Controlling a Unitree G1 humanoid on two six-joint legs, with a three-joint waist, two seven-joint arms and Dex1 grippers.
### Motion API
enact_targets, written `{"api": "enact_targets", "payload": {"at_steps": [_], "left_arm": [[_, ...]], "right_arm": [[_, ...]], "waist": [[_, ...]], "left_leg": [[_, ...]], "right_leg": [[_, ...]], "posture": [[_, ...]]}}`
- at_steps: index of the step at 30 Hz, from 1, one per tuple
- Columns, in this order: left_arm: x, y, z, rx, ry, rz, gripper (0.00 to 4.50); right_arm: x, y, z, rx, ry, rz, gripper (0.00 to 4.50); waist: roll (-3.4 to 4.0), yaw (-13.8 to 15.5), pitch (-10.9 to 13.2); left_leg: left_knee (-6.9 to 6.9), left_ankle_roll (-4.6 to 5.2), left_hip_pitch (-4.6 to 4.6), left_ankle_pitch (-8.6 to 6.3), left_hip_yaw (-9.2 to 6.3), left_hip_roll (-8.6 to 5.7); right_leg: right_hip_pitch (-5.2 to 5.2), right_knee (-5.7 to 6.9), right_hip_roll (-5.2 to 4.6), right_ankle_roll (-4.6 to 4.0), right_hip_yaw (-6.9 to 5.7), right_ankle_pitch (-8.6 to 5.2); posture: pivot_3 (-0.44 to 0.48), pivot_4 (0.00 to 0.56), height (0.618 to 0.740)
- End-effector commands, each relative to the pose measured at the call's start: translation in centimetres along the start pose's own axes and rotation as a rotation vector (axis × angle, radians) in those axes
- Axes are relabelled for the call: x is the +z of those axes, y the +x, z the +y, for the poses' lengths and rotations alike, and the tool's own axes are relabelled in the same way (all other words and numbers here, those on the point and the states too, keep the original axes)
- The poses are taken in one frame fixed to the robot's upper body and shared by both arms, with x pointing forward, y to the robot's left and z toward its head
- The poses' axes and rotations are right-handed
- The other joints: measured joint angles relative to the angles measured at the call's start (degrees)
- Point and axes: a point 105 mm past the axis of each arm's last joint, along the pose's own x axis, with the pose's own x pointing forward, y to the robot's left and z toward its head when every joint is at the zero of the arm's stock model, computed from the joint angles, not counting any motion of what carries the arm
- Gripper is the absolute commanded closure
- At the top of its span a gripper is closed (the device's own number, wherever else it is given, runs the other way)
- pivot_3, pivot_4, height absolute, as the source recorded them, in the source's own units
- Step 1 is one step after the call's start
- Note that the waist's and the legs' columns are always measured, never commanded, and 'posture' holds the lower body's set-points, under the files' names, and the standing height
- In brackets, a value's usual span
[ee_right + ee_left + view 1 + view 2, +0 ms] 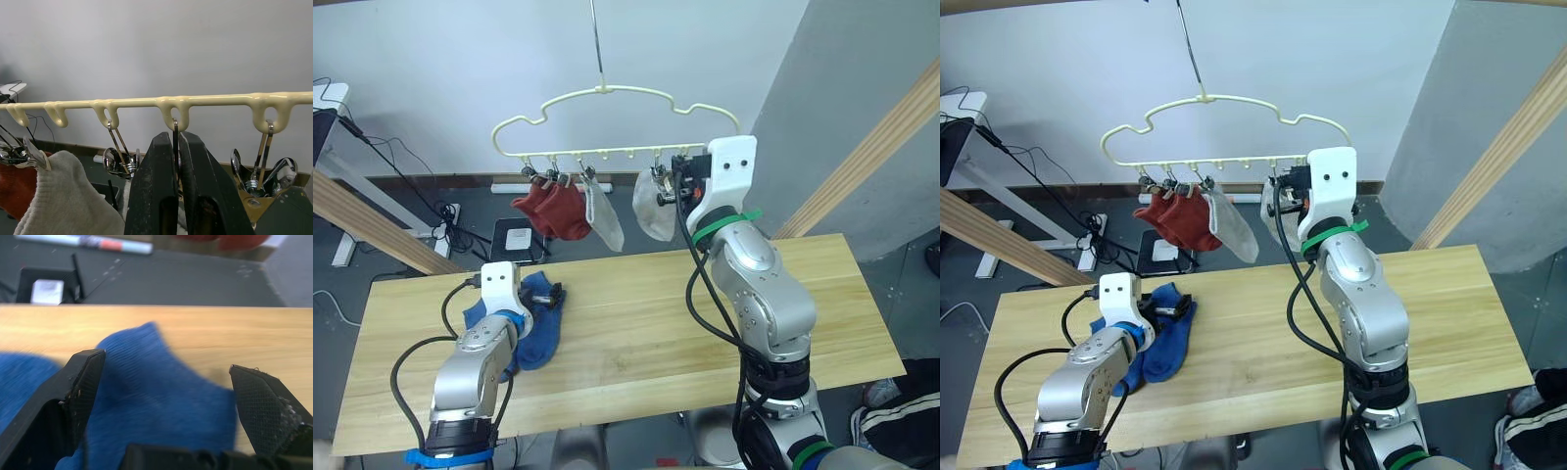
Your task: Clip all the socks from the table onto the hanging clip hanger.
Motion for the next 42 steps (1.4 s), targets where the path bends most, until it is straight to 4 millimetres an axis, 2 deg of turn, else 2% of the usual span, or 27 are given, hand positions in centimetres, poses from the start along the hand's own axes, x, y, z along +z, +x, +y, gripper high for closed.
{"api": "enact_targets", "payload": {"at_steps": [1, 4, 7, 10, 14, 17, 21, 22, 24, 28, 32, 34, 36, 42], "left_arm": [[-0.4, 0.0, 0.4, 0.031, -0.035, 0.032, 0.00], [-1.1, 0.1, -0.1, 0.003, -0.043, 0.078, 0.00], [-1.5, 0.1, -0.3, -0.004, -0.043, 0.109, 0.55], [-1.5, 0.1, -0.1, -0.002, -0.025, 0.111, 1.52], [-1.2, 0.0, 0.0, -0.003, 0.017, 0.102, 2.51], [-1.1, -0.1, -0.1, -0.012, 0.032, 0.092, 3.08], [-0.2, -0.6, -2.1, -0.142, 0.107, 0.016, 3.86], [0.7, -0.9, -3.3, -0.207, 0.152, -0.042, 4.05], [2.9, -2.1, -7.1, -0.419, 0.268, -0.203, 4.33], [6.1, -4.7, -13.4, -0.776, 0.333, -0.394, 4.45], [7.3, -6.0, -16.6, -0.948, 0.344, -0.448, 4.46], [8.1, -5.8, -17.6, -0.963, 0.339, -0.480, 4.46], [9.0, -4.8, -18.3, -0.926, 0.351, -0.519, 4.46], [11.1, -2.9, -18.9, -0.842, 0.306, -0.586, 4.46]], "right_arm": [[1.3, -0.2, 0.7, 0.027, -0.002, -0.049, 4.48], [1.3, -0.2, 0.7, 0.027, -0.003, -0.050, 4.48], [1.4, -0.2, 0.7, 0.026, -0.004, -0.051, 4.50], [1.3, -0.2, 0.7, 0.027, -0.004, -0.052, 4.50], [1.3, -0.2, 0.7, 0.027, 0.001, -0.052, 4.50], [1.3, -0.2, 0.7, 0.027, 0.003, -0.052, 4.50], [1.4, -0.2, 0.7, 0.025, 0.003, -0.053, 4.50], [1.4, -0.2, 0.7, 0.024, 0.002, -0.053, 4.50], [1.4, -0.2, 0.6, 0.023, 0.002, -0.053, 4.50], [1.6, -0.3, 0.5, 0.020, -0.003, -0.055, 4.50], [1.8, -0.3, 0.4, 0.017, -0.005, -0.059, 4.50], [1.9, -0.4, 0.4, 0.018, -0.006, -0.059, 4.50], [1.9, -0.4, 0.4, 0.016, -0.007, -0.060, 4.50], [1.9, -0.5, 0.4, 0.014, -0.008, -0.056, 4.50]], "waist": [[-0.03, 0.0, 0.0], [-0.03, 0.0, -0.2], [-0.04, 0.0, -0.5], [-0.04, -0.1, -0.6], [-0.04, -0.1, -0.6], [-0.04, -0.1, -0.6], [-0.04, -0.1, -0.6], [-0.04, -0.1, -0.6], [-0.04, 0.1, -0.6], [-0.04, 0.3, -0.6], [-0.05, -0.2, -0.6], [-0.05, -0.4, -0.6], [-0.05, -0.3, -0.6], [-0.05, -0.4, -0.6]], "left_leg": [[0.00, 0.00, 0.00, 0.00, 0.00, 0.00], [0.00, 0.00, 0.00, 0.00, 0.00, 0.00], [0.00, 0.00, 0.01, 0.00, 0.02, 0.00], [0.00, 0.00, 0.02, 0.00, 0.02, 0.00], [0.00, 0.00, 0.03, 0.00, 0.02, 0.00], [0.00, 0.00, 0.02, 0.00, 0.03, 0.00], [-0.02, 0.00, 0.02, 0.00, 0.03, 0.02], [-0.03, 0.00, 0.02, 0.00, 0.03, 0.02], [-0.03, 0.00, 0.00, 0.00, 0.03, 0.04], [-0.03, -0.01, -0.01, 0.01, 0.09, 0.02], [-0.03, 0.00, -0.01, 0.00, 0.16, -0.01], [-0.04, 0.01, 0.00, 0.00, 0.19, -0.02], [-0.04, 0.01, 0.00, 0.00, 0.16, -0.05], [-0.01, 0.03, 0.00, 0.01, 0.14, -0.10]], "right_leg": [[0.00, 0.00, 0.00, 0.00, 0.00, 0.00], [0.00, 0.00, 0.00, 0.00, 0.00, 0.00], [0.00, 0.00, 0.00, 0.00, 0.01, 0.00], [0.01, 0.01, 0.00, 0.01, 0.03, 0.01], [0.01, 0.01, 0.01, 0.00, 0.02, 0.02], [0.01, -0.01, 0.00, 0.00, 0.03, 0.02], [0.01, -0.03, 0.00, 0.00, 0.05, 0.02], [0.00, -0.04, -0.01, 0.00, 0.05, 0.02], [0.00, -0.05, -0.02, 0.00, 0.05, 0.02], [0.00, -0.07, -0.09, 0.02, 0.09, 0.03], [0.01, -0.12, -0.06, 0.06, 0.14, 0.05], [0.00, -0.12, 0.02, 0.06, 0.16, 0.05], [0.00, -0.11, 0.06, 0.05, 0.14, 0.05], [0.00, -0.09, 0.08, 0.04, 0.13, 0.06]], "posture": [[-0.223, 0.282, 0.740], [-0.227, 0.281, 0.740], [-0.227, 0.281, 0.740], [-0.228, 0.280, 0.740], [-0.226, 0.279, 0.740], [-0.223, 0.278, 0.740], [-0.228, 0.281, 0.740], [-0.228, 0.281, 0.740], [-0.228, 0.281, 0.740], [-0.233, 0.284, 0.740], [-0.245, 0.282, 0.740], [-0.245, 0.282, 0.740], [-0.249, 0.281, 0.740], [-0.261, 0.282, 0.740]]}}
